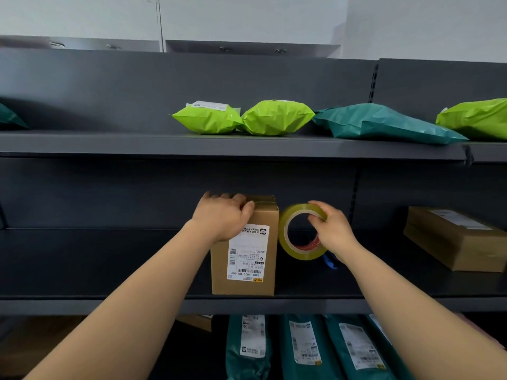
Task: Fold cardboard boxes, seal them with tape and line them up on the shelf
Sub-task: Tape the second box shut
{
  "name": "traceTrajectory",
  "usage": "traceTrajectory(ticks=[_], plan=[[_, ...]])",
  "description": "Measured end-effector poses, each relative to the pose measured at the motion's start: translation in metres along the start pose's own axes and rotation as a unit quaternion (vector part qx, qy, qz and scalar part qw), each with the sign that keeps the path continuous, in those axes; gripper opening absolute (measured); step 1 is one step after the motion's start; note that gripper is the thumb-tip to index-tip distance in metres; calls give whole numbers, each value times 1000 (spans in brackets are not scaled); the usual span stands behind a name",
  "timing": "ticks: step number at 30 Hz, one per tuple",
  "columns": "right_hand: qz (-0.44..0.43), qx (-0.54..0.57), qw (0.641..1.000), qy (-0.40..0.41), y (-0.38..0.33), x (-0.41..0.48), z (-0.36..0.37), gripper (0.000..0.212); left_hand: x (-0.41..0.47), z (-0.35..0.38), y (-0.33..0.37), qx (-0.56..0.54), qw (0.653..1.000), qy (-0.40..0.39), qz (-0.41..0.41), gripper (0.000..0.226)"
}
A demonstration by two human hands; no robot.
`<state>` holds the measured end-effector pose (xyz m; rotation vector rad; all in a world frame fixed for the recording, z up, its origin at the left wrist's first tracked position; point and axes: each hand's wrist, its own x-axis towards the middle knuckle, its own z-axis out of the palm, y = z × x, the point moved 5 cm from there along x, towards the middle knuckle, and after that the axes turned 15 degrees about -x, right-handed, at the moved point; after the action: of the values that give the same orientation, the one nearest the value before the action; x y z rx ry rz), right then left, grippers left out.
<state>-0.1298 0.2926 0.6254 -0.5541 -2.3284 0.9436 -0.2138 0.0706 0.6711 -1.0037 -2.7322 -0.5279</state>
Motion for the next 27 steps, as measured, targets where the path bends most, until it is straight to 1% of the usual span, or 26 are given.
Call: traceTrajectory(ticks=[2, 4, 6, 8, 12, 15, 17, 19, 20, 23, 25, 27], plan=[[-1, -3, 1000, -2, 1, 0, 0, 37, 1, 2, 7, 1, 999, 30, 13, 48], [-8, -10, 1000, -4, 1, -1, 0, 37, 3, 1, 9, -25, 999, 37, 14, 44], [-15, -20, 1000, -5, 1, 0, -1, 38, 3, 2, 11, -52, 999, -3, 14, 47], [-20, -27, 999, -8, 0, 1, -1, 38, 2, 4, 13, -48, 998, -45, 26, 50], [-14, -35, 999, -12, 4, 3, 0, 40, 3, 5, 15, -28, 997, -64, 20, 50], [-8, -51, 998, -29, 7, 3, 0, 51, 4, 3, 15, -24, 996, -88, 7, 50], [-9, -65, 997, -37, 8, 1, -1, 59, 5, -3, 16, -66, 991, -114, -5, 51], [-12, -85, 996, -29, 9, 0, -5, 59, 10, -13, 20, -150, 979, -136, -12, 59], [-16, -92, 995, -23, 9, 1, -6, 58, 15, -18, 23, -172, 975, -142, -11, 67], [-25, -103, 994, -14, 9, 3, -8, 55, 32, -16, 30, -153, 967, -198, -34, 96], [-32, -94, 995, -15, 9, 4, -8, 53, 42, -4, 33, -138, 958, -245, -58, 109], [-41, -85, 995, -13, 12, 4, -8, 51, 47, 5, 38, -128, 955, -261, -56, 118]])
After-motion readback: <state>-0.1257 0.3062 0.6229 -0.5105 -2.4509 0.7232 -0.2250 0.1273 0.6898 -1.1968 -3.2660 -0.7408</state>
